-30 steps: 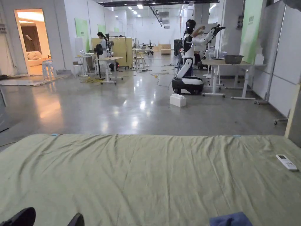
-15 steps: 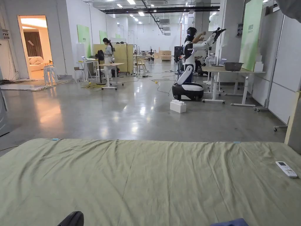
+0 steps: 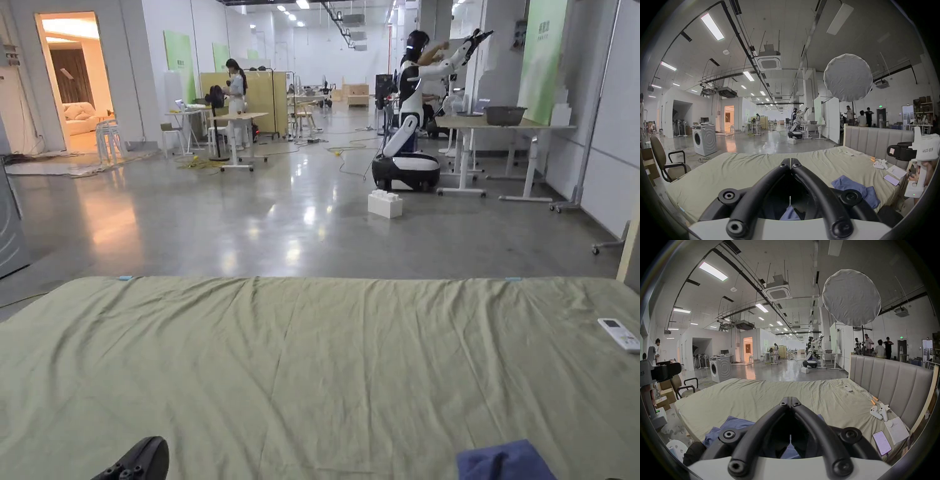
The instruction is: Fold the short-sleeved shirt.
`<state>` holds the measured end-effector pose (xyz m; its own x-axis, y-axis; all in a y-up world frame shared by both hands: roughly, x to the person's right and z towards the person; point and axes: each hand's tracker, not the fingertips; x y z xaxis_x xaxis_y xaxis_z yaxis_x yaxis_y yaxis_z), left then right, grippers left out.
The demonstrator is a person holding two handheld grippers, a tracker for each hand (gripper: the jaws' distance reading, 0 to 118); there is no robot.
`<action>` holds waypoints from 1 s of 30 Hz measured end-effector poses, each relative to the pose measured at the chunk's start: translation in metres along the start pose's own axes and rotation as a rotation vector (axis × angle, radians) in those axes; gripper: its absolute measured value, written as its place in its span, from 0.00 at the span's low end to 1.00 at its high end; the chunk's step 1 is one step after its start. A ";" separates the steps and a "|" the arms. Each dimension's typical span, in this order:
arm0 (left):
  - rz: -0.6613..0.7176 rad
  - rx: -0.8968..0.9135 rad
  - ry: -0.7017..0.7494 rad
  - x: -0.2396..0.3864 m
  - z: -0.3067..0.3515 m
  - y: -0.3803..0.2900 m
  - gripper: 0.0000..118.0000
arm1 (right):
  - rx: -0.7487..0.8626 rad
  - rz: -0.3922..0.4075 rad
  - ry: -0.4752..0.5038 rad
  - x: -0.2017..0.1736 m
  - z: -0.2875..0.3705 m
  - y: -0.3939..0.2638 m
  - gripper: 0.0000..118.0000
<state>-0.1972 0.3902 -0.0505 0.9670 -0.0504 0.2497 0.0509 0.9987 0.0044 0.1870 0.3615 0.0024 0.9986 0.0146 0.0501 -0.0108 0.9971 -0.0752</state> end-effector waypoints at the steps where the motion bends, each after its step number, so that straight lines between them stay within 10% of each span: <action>1: 0.002 -0.013 0.004 -0.002 -0.004 -0.002 0.00 | -0.011 0.002 0.001 0.000 -0.003 -0.003 0.00; 8: 0.054 -0.292 0.044 -0.047 -0.095 -0.056 0.01 | -0.232 -0.087 0.017 0.012 -0.030 -0.044 0.00; 13: 0.121 -0.542 0.079 -0.079 -0.191 -0.138 0.58 | -0.344 -0.090 0.038 0.021 -0.041 -0.067 0.00; 14: 0.112 -0.593 0.061 -0.080 -0.209 -0.153 0.58 | -0.359 -0.079 0.016 0.021 -0.041 -0.071 0.00; 15: -0.191 -0.836 0.121 -0.092 -0.224 -0.172 0.58 | -0.385 -0.075 0.004 0.023 -0.043 -0.075 0.00; 27: -0.223 -1.142 0.197 -0.102 -0.337 -0.269 0.51 | -0.535 -0.114 -0.058 0.040 -0.052 -0.106 0.00; 30: -0.258 -1.148 0.171 -0.097 -0.337 -0.264 0.36 | -0.554 -0.129 -0.044 0.046 -0.059 -0.112 0.00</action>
<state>-0.2204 0.1284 -0.4023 0.9116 -0.3365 0.2360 0.3589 0.3718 -0.8561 0.2371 0.2456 -0.0456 0.9869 -0.0893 0.1343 0.1511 0.8031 -0.5764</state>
